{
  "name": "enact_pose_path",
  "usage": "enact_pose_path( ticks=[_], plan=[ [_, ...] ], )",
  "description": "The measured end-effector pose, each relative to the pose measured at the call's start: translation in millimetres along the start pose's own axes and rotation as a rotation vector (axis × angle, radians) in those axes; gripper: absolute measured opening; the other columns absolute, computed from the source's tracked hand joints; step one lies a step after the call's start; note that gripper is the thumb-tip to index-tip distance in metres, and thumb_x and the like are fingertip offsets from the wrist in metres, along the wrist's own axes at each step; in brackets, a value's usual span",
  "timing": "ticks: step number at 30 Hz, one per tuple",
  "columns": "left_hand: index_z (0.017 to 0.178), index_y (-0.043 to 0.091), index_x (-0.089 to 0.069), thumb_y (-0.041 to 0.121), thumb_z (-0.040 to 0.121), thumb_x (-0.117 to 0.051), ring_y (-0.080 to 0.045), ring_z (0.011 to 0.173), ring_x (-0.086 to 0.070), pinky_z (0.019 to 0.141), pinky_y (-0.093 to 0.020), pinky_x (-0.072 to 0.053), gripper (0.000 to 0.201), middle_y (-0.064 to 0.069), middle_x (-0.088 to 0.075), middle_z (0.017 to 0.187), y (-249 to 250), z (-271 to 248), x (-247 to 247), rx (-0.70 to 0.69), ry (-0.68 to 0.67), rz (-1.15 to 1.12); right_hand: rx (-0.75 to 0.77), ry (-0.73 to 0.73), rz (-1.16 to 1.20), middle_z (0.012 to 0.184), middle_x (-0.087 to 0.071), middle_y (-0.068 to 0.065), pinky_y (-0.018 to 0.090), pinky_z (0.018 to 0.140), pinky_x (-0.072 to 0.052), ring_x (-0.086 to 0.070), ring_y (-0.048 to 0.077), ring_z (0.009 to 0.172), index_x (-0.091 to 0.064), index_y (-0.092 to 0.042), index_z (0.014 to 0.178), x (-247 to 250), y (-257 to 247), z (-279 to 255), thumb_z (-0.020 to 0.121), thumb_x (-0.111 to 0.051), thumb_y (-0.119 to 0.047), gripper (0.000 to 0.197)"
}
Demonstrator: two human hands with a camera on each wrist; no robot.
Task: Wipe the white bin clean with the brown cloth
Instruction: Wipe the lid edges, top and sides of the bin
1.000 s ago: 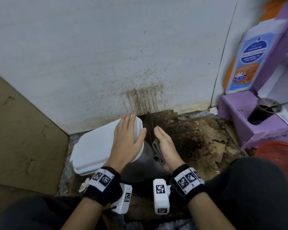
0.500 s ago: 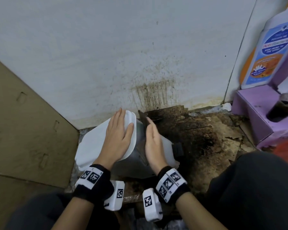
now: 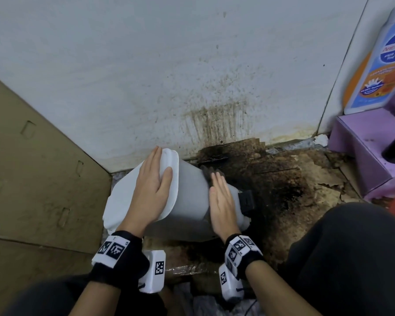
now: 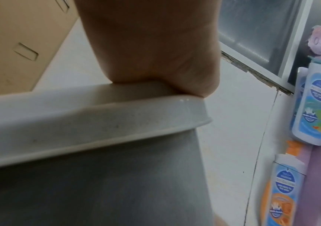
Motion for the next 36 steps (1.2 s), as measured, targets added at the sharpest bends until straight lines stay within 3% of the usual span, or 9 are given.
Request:
enact_pose_path(
  ticks=[4, 8, 11, 15, 19, 22, 28, 32, 36],
  plan=[
    [0.167, 0.024, -0.017, 0.037, 0.113, -0.035, 0.000, 0.158, -0.009, 0.129, -0.028, -0.007, 0.058, 0.015, -0.014, 0.173, -8, -2, 6, 0.019, 0.013, 0.002, -0.138, -0.007, -0.055, 0.170, -0.010, -0.007, 0.018, 0.122, 0.002, -0.004, 0.007, 0.157, -0.022, -0.019, 0.162, 5, 36, 4, 0.112, -0.022, -0.033, 0.052],
    [0.167, 0.025, -0.018, 0.038, 0.113, -0.035, -0.001, 0.158, -0.011, 0.130, -0.031, -0.009, 0.057, 0.013, -0.016, 0.173, -16, -2, 12, 0.033, 0.040, 0.017, -0.154, 0.011, -0.028, 0.171, -0.013, -0.004, 0.022, 0.125, 0.002, -0.005, 0.006, 0.156, -0.021, -0.019, 0.162, -6, 19, 6, 0.112, -0.022, -0.033, 0.052],
    [0.166, 0.024, -0.019, 0.044, 0.107, -0.032, -0.001, 0.157, -0.012, 0.129, -0.027, -0.008, 0.063, 0.012, -0.018, 0.172, -18, -3, 14, 0.018, 0.056, 0.016, -0.059, 0.017, 0.024, 0.171, -0.014, -0.004, 0.035, 0.129, -0.005, -0.005, 0.006, 0.156, -0.024, -0.019, 0.162, -19, -18, 4, 0.111, -0.021, -0.036, 0.054],
    [0.166, 0.022, -0.019, 0.038, 0.111, -0.036, -0.003, 0.157, -0.013, 0.128, -0.026, -0.009, 0.059, 0.011, -0.018, 0.172, -15, -5, 10, 0.011, 0.051, 0.008, 0.151, -0.052, 0.071, 0.170, -0.013, -0.013, 0.021, 0.125, 0.000, 0.000, -0.004, 0.154, -0.023, -0.027, 0.162, -33, -85, -1, 0.111, -0.018, -0.040, 0.053],
    [0.166, 0.023, -0.018, 0.032, 0.113, -0.037, -0.001, 0.158, -0.012, 0.130, -0.029, -0.010, 0.057, 0.012, -0.017, 0.173, -15, -5, 9, 0.027, 0.038, -0.020, 0.271, -0.039, -0.046, 0.170, -0.017, -0.009, 0.022, 0.125, -0.005, -0.004, 0.000, 0.156, -0.024, -0.023, 0.162, -29, -83, -1, 0.111, -0.020, -0.035, 0.052],
    [0.166, 0.026, -0.019, 0.034, 0.113, -0.037, 0.001, 0.157, -0.011, 0.130, -0.031, -0.010, 0.057, 0.015, -0.017, 0.172, -19, -5, 14, 0.025, 0.038, -0.045, 0.217, -0.033, -0.058, 0.169, -0.019, -0.009, 0.023, 0.126, -0.008, -0.007, 0.000, 0.155, -0.026, -0.021, 0.161, -22, -45, 1, 0.110, -0.022, -0.033, 0.052],
    [0.165, 0.030, -0.020, 0.033, 0.112, -0.038, 0.004, 0.156, -0.013, 0.130, -0.030, -0.012, 0.056, 0.019, -0.019, 0.170, -21, -9, 21, 0.044, 0.051, -0.078, -0.104, 0.053, -0.094, 0.169, -0.016, -0.007, 0.024, 0.125, -0.003, -0.010, 0.012, 0.157, -0.027, -0.017, 0.161, -2, 45, -3, 0.108, -0.019, -0.040, 0.058],
    [0.165, 0.028, -0.021, 0.033, 0.113, -0.037, 0.001, 0.157, -0.013, 0.129, -0.028, -0.011, 0.055, 0.016, -0.019, 0.171, -21, -7, 20, 0.035, 0.066, -0.025, -0.147, 0.081, -0.074, 0.170, -0.019, 0.002, 0.019, 0.123, 0.002, -0.011, 0.012, 0.157, -0.026, -0.014, 0.160, -9, 23, -1, 0.105, -0.017, -0.042, 0.063],
    [0.165, 0.025, -0.021, 0.037, 0.111, -0.037, -0.001, 0.157, -0.013, 0.125, -0.018, -0.007, 0.057, 0.014, -0.020, 0.171, -18, -5, 14, 0.001, 0.071, 0.000, -0.010, 0.009, 0.049, 0.170, -0.013, -0.005, 0.027, 0.127, -0.001, -0.005, 0.007, 0.157, -0.024, -0.018, 0.161, -28, -48, 0, 0.106, -0.020, -0.041, 0.060]
  ],
)
Point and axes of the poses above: each hand's wrist, its own z-axis towards the middle knuckle, its own x-axis out of the back of the hand, y = z × x, the point moved 4 cm from there along z, towards the middle knuckle
